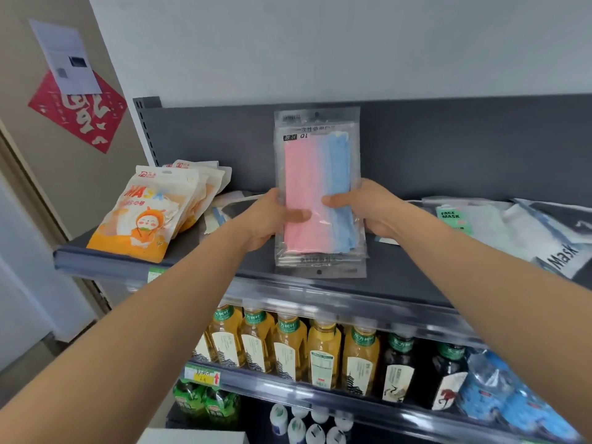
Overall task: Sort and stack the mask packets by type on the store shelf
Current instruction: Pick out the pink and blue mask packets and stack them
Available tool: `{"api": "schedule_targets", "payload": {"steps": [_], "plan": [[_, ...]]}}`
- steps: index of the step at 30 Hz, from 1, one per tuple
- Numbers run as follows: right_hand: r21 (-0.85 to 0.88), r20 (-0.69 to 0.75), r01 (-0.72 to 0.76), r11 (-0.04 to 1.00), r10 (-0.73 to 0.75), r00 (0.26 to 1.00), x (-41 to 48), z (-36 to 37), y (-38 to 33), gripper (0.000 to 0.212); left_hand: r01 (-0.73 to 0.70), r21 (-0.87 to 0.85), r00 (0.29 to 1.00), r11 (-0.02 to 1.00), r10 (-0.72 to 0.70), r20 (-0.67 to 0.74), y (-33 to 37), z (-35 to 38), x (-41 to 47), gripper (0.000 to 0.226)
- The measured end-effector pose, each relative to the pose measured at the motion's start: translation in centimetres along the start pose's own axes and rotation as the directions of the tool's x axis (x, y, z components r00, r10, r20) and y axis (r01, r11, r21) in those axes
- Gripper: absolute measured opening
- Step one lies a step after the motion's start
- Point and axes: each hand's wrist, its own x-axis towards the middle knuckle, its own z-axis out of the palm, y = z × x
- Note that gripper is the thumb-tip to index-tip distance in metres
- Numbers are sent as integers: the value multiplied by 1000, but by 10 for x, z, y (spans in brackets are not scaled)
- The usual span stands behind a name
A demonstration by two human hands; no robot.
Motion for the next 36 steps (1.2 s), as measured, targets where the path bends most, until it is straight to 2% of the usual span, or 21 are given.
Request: {"api": "schedule_targets", "payload": {"steps": [3,6,11,14,18,21,25,27,29,31,33,35,36], "plan": [[-128,-89,-114,985,103,991,3,2,0,51,75,82,997,994,-72,-33,-2,-4,9,38],[-225,-137,-215,950,187,973,1,8,4,37,159,162,985,974,-146,-91,-10,-11,20,34],[-326,-245,-287,901,213,946,2,21,7,38,152,176,984,973,-132,-117,-23,-20,37,39],[-404,-291,-280,871,168,942,0,24,-1,42,135,174,986,975,-115,-123,-22,-22,42,51],[-527,-366,-268,807,69,928,7,25,-5,51,126,130,989,984,-114,-90,-18,-24,46,24],[-596,-439,-258,760,-40,897,16,31,-9,25,91,165,993,982,-76,-93,-18,-33,49,22],[-612,-422,-166,773,-142,896,24,49,-18,37,79,93,993,993,-70,-94,-19,-47,46,16],[-647,-385,-105,755,-205,900,25,61,-22,35,66,168,987,984,-39,-157,-19,-55,46,13],[-675,-318,-39,737,-243,916,27,74,-24,35,64,348,973,935,20,-232,-20,-66,46,17],[-698,-260,5,716,-260,930,30,84,-25,33,97,538,972,838,35,-231,-21,-76,45,26],[-713,-228,26,701,-266,937,33,90,-25,31,149,709,984,689,-29,-178,-22,-81,41,32],[-715,-191,47,698,-260,947,36,92,-24,29,185,808,983,559,-116,-145,-27,-82,38,31],[-712,-170,58,700,-252,953,36,92,-24,26,197,836,979,513,-147,-140,-31,-84,39,43]]}}
